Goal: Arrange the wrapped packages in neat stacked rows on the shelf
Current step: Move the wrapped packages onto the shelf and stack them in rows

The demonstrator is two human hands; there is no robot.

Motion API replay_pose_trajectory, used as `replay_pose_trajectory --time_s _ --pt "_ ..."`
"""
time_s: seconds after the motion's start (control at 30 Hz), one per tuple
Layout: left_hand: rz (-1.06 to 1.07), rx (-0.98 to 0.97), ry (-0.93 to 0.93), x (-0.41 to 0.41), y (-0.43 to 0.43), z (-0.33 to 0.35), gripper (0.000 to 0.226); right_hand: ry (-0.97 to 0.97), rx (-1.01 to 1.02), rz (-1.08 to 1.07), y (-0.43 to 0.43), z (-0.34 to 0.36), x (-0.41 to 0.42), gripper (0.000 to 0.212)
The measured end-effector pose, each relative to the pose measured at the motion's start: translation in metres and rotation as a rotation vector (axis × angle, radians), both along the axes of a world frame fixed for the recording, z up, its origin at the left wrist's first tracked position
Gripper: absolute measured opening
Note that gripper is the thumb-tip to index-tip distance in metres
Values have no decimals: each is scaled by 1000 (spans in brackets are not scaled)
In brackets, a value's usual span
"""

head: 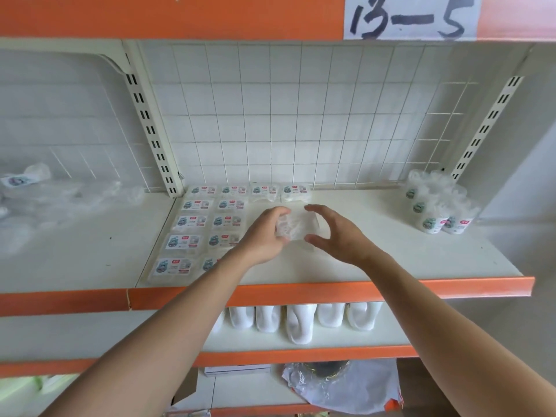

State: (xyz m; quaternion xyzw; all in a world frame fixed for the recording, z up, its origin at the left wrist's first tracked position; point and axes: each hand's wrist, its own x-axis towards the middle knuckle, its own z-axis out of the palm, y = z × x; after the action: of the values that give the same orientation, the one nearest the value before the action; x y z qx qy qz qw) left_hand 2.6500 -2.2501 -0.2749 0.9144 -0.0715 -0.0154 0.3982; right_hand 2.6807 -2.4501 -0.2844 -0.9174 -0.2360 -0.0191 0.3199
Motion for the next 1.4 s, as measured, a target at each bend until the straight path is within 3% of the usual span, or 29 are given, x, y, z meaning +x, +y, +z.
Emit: replay_pose_trajectory --time_s 0.1,0.23,0.33,0.53,0.73,1.3,1.4 --pt "-15 -114 34 2 8 1 54 96 186 2 5 3 4 59" --pt "19 -81 -35 3 13 -1 47 141 348 -14 15 2 4 61" --pt "74 -86 -22 8 10 0 38 29 293 -22 22 2 3 67" --pt "121 -282 141 14 1 7 57 -162 213 59 35 7 0 74" --pt "111 -508 146 14 2 14 10 -207 77 52 43 10 -1 75" --pt "188 -639 175 16 15 5 22 -266 -21 -30 36 0 4 72" --pt "220 -556 157 16 16 4 35 -278 -66 -56 39 3 3 70"
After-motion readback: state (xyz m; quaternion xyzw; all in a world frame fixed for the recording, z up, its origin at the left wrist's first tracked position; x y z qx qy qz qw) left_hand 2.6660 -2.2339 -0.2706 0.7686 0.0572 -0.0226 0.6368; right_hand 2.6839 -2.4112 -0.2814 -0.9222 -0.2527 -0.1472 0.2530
